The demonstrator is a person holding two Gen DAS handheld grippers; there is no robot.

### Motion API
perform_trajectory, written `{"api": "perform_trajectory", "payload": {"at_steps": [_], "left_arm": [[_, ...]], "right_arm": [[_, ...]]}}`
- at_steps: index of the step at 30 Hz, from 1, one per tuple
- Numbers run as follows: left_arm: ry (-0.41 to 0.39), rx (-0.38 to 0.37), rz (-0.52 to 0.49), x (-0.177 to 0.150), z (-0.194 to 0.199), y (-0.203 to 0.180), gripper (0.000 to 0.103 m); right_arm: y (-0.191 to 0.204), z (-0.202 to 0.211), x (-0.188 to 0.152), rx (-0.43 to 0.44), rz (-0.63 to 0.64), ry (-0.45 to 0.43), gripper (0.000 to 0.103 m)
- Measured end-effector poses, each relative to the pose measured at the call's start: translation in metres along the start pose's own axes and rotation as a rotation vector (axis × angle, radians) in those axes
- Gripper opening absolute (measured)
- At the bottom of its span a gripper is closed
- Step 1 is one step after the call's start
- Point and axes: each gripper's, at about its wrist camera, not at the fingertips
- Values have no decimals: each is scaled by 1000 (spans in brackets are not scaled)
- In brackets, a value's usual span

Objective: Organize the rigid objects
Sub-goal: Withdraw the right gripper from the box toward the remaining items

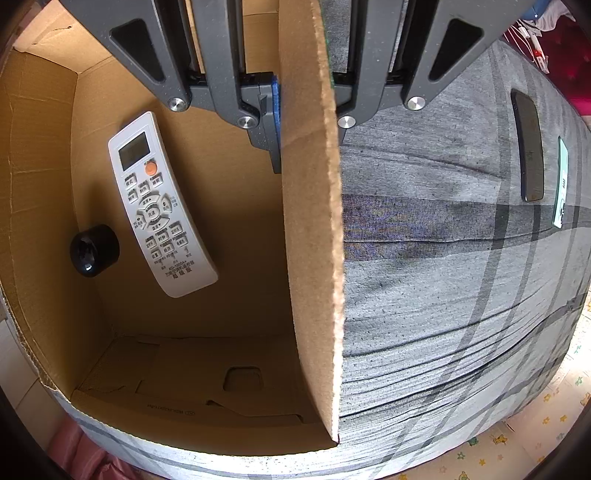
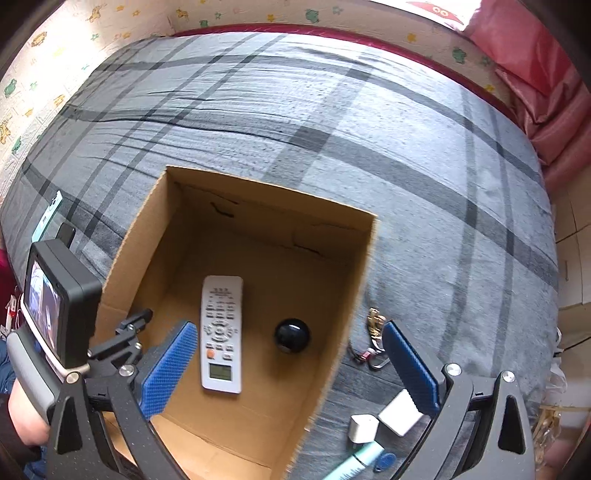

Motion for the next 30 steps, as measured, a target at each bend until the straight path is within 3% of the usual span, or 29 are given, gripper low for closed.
{"api": "perform_trajectory", "payload": {"at_steps": [18, 30], "left_arm": [[-2, 1, 1, -1, -1, 2, 13], [-5, 12, -1, -1, -1, 1, 13]], "right_arm": [[-78, 15, -36, -59, -154, 22, 102], [-122, -5, -70, -96, -249, 49, 102]]}}
Point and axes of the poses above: each gripper's, at about its wrist camera, not at the fingertips, and z roughly against the way its jaws point, y to its left, x to its top, and after that the axes turned 1 degree about -z, right-handed
